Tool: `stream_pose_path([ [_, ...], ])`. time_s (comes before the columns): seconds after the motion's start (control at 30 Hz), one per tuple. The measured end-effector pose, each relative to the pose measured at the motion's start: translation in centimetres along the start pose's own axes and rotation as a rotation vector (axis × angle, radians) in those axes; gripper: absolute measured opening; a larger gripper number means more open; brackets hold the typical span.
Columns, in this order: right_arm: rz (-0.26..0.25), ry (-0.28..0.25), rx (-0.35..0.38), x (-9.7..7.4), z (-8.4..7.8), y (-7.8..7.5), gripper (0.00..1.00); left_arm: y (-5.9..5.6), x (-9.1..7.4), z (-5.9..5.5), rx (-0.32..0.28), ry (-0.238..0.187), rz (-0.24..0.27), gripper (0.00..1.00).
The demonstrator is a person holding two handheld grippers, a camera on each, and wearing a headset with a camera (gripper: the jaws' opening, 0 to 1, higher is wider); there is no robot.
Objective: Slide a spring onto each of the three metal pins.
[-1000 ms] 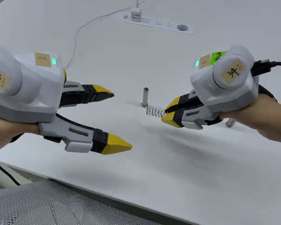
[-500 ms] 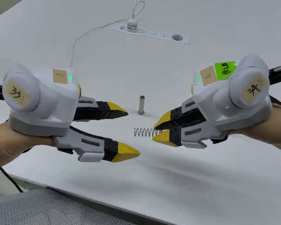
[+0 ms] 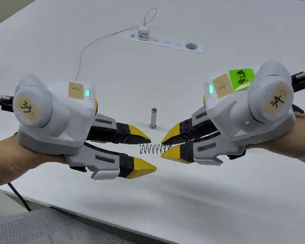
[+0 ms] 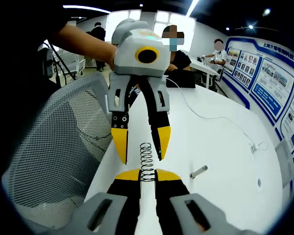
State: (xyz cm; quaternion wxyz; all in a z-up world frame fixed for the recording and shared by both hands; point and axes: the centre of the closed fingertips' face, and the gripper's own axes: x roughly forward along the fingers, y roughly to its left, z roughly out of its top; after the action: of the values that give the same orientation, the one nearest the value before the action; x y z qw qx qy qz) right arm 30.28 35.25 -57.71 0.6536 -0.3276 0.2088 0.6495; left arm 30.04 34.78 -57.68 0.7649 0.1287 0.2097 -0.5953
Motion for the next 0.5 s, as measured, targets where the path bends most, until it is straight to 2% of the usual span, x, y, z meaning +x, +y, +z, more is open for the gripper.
stream_pose_path([
  [0.27, 0.012, 0.003, -0.027, -0.14, 0.39, 0.65, 0.11, -0.23, -0.14, 0.81, 0.026, -0.015, -0.006, 0.14],
  [0.43, 0.007, -0.011, -0.025, -0.53, 0.81, 0.54, 0.11, -0.27, -0.1, 0.83, 0.044, -0.006, -0.004, 0.13],
  [0.5, 0.002, -0.016, -0.022, -0.62, 0.87, 0.46, 0.11, -0.1, -0.11, 0.94, 0.077, -0.007, 0.01, 0.12],
])
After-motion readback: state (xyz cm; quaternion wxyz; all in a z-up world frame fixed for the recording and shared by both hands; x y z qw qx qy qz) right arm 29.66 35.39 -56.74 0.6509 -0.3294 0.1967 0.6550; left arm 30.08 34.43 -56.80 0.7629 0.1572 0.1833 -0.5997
